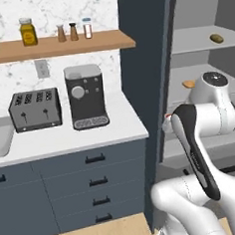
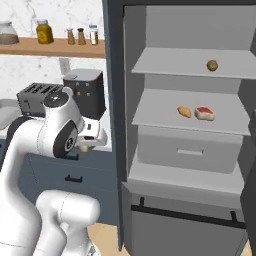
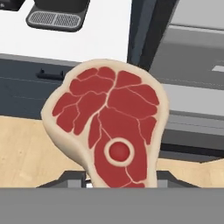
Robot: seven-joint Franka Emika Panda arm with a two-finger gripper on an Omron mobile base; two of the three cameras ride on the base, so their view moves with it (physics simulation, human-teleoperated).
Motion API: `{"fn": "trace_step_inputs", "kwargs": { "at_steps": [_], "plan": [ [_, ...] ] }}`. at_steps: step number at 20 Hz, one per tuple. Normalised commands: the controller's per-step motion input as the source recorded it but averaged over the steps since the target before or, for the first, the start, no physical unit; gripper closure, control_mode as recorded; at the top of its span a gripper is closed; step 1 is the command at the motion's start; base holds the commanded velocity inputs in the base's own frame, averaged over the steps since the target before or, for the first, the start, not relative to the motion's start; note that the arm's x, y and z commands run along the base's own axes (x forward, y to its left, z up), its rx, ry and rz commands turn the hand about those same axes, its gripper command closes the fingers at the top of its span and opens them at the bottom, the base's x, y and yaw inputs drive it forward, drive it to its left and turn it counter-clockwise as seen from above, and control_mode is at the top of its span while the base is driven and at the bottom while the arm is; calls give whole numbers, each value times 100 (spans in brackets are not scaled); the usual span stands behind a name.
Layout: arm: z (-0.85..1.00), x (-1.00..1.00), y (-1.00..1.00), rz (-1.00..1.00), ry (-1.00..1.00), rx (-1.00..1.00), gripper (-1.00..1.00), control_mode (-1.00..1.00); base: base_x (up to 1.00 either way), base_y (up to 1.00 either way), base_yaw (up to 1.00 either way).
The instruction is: Place one potato and one steak in each tupperware on the nearby counter, to pack two identical lunches.
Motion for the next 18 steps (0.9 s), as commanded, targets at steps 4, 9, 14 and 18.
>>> {"fn": "trace_step_inputs", "kwargs": {
  "at_steps": [4,9,14,18],
  "plan": [
    [0,0,0,0,0,0,100,100,-1,96,0],
    [0,0,0,0,0,0,100,100,22,100,-1],
    [0,0,0,0,0,0,100,100,47,99,0],
    [0,0,0,0,0,0,100,100,50,97,0]
  ]
}}
